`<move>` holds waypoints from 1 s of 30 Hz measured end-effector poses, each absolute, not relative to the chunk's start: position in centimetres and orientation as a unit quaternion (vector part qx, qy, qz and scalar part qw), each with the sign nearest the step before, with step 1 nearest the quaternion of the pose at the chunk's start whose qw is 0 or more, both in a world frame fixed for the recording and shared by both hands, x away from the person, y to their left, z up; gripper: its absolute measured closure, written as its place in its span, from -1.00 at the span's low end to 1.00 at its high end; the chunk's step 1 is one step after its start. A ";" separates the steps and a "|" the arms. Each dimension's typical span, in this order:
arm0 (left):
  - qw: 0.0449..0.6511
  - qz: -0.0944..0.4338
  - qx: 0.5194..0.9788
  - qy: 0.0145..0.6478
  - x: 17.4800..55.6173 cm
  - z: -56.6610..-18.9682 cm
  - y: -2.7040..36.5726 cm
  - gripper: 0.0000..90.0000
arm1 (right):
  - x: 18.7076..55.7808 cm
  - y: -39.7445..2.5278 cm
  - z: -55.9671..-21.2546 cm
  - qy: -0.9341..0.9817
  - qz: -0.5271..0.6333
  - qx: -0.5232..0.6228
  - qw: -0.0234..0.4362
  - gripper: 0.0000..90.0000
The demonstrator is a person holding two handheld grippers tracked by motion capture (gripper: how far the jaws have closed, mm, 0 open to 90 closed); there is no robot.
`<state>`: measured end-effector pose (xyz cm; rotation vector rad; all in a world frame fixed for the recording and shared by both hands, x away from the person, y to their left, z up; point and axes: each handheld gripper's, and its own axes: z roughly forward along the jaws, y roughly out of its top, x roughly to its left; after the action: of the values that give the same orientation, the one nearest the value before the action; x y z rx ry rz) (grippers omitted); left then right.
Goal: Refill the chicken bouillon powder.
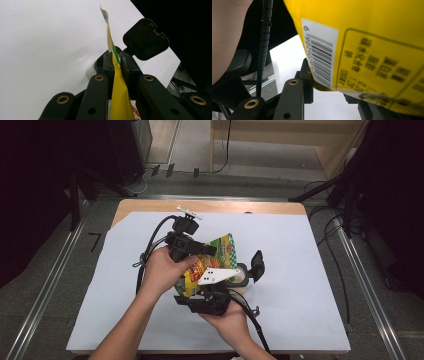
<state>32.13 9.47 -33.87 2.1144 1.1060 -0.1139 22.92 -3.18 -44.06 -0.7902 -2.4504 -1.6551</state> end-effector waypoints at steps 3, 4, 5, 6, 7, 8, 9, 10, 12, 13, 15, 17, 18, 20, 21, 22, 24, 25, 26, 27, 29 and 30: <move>0.368 -0.046 0.823 0.431 32.2 -33.9 9.5 0.87 | 22.9 -3.2 -44.1 -0.800 -0.540 -0.259 0.041 0.50; 0.368 -0.045 0.823 0.431 32.1 -33.9 9.5 0.87 | 22.9 -3.2 -44.1 -0.799 -0.541 -0.260 0.041 0.51; 0.368 -0.045 0.823 0.431 32.1 -33.9 9.4 0.87 | 22.9 -3.2 -44.1 -0.799 -0.541 -0.259 0.041 0.50; 0.368 -0.045 0.823 0.431 32.1 -33.9 9.4 0.87 | 22.9 -3.2 -44.1 -0.799 -0.541 -0.260 0.041 0.51; 0.368 -0.045 0.823 0.431 32.1 -33.9 9.4 0.87 | 22.9 -3.2 -44.1 -0.799 -0.541 -0.260 0.042 0.51; 0.368 -0.046 0.822 0.432 32.1 -33.9 9.4 0.87 | 22.9 -3.2 -44.1 -0.798 -0.542 -0.260 0.041 0.51; 0.368 -0.046 0.823 0.432 32.1 -33.9 9.4 0.87 | 22.9 -3.2 -44.2 -0.798 -0.543 -0.260 0.042 0.51; 0.367 -0.046 0.823 0.432 32.1 -33.9 9.4 0.87 | 22.9 -3.2 -44.2 -0.797 -0.543 -0.261 0.044 0.52; 0.367 -0.046 0.823 0.432 32.1 -33.9 9.4 0.88 | 22.9 -3.2 -44.3 -0.797 -0.542 -0.262 0.046 0.53; 0.367 -0.044 0.823 0.431 32.1 -33.9 9.4 0.88 | 22.9 -3.2 -44.3 -0.797 -0.542 -0.262 0.047 0.53; 0.368 -0.040 0.823 0.431 32.0 -33.8 9.3 0.88 | 22.9 -3.2 -44.2 -0.798 -0.541 -0.261 0.045 0.53; 0.371 -0.036 0.823 0.428 31.9 -33.7 9.3 0.89 | 22.9 -3.2 -44.1 -0.800 -0.539 -0.261 0.045 0.54; 0.373 -0.037 0.822 0.429 31.9 -33.7 9.3 0.89 | 22.9 -3.3 -44.1 -0.799 -0.539 -0.262 0.045 0.54; 0.374 -0.033 0.821 0.430 31.9 -33.6 9.3 0.89 | 22.9 -3.3 -44.1 -0.798 -0.540 -0.265 0.047 0.56; 0.374 -0.032 0.821 0.430 31.9 -33.6 9.3 0.89 | 22.9 -3.3 -44.1 -0.796 -0.541 -0.266 0.050 0.56; 0.373 -0.033 0.821 0.430 31.9 -33.6 9.3 0.90 | 22.9 -3.3 -44.1 -0.796 -0.540 -0.269 0.053 0.57; 0.373 -0.033 0.822 0.430 31.8 -33.7 9.2 0.90 | 22.9 -3.3 -44.3 -0.796 -0.539 -0.271 0.054 0.57; 0.370 -0.032 0.824 0.429 31.8 -33.7 9.1 0.90 | 22.9 -3.3 -44.3 -0.798 -0.536 -0.271 0.051 0.57; 0.368 -0.032 0.824 0.430 31.9 -33.8 9.0 0.90 | 22.8 -3.3 -44.3 -0.800 -0.532 -0.273 0.050 0.57; 0.366 -0.032 0.826 0.428 31.9 -33.9 9.0 0.90 | 22.8 -3.3 -44.3 -0.802 -0.531 -0.269 0.044 0.57; 0.373 -0.035 0.822 0.429 31.9 -33.8 9.0 0.90 | 22.7 -3.2 -44.0 -0.807 -0.527 -0.264 0.029 0.53; 0.377 -0.036 0.819 0.431 31.9 -33.6 9.1 0.89 | 22.7 -3.2 -43.8 -0.807 -0.527 -0.264 0.021 0.52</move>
<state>31.91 9.12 -33.62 2.0935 1.1015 -0.0914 22.68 -3.20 -43.81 -0.8197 -2.5024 -1.6351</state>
